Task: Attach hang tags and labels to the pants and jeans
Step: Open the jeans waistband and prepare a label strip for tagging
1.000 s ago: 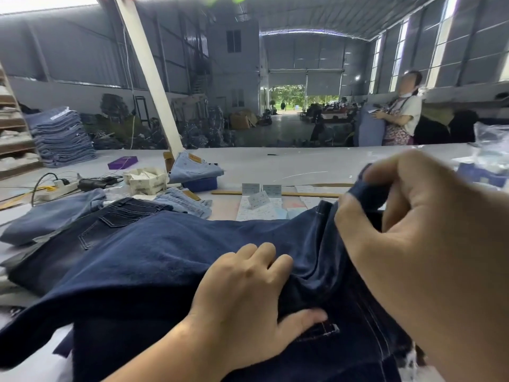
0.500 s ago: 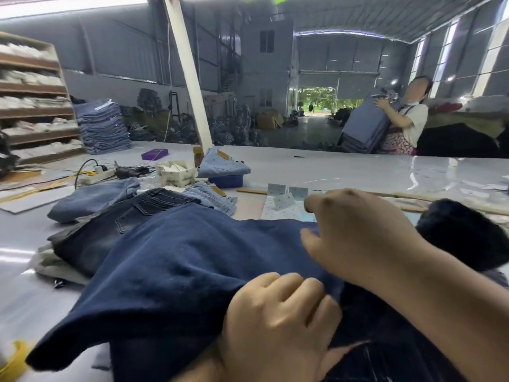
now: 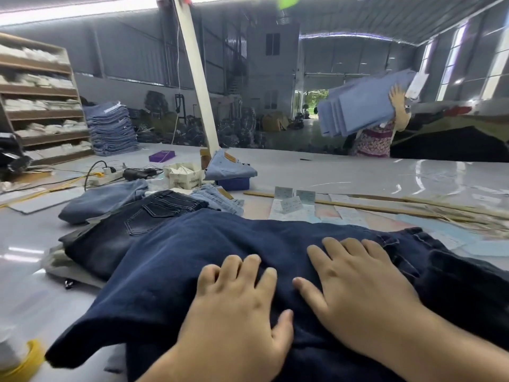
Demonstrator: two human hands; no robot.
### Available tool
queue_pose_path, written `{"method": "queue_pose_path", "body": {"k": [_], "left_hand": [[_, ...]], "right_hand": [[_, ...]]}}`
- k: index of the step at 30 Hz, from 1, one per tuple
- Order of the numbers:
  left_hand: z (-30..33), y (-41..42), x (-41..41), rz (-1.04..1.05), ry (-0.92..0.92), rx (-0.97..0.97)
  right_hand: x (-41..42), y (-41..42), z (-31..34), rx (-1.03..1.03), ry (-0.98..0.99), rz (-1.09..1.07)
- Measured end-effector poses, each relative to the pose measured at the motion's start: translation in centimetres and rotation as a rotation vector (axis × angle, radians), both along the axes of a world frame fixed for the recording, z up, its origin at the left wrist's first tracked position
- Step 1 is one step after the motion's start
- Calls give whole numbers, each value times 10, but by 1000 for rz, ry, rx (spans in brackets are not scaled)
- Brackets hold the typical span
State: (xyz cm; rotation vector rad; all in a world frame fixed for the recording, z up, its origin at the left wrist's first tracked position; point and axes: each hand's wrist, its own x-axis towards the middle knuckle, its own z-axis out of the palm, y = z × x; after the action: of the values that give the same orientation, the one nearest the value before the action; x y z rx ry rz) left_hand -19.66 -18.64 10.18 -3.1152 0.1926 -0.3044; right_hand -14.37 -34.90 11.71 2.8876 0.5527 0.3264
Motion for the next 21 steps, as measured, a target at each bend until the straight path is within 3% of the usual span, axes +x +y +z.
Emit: {"method": "queue_pose_path", "body": {"k": [11,13,17,19,21], "left_hand": [[40,-31,32,-56,128,255],[49,-45,58,4,210,209],[58,-77,94,-8,368,208],[59,-89,111,-77,306,193],[57,-99,128,-135,258,91]], "right_hand": [[-26,-5,52,-244,236,54],[-20,-11,68,-177,199,29],[-8,-44,63,-11,-59,-117],[-6,-67,48,-3,-79,-214],[-13,-87,37,193,-2,-342]]}}
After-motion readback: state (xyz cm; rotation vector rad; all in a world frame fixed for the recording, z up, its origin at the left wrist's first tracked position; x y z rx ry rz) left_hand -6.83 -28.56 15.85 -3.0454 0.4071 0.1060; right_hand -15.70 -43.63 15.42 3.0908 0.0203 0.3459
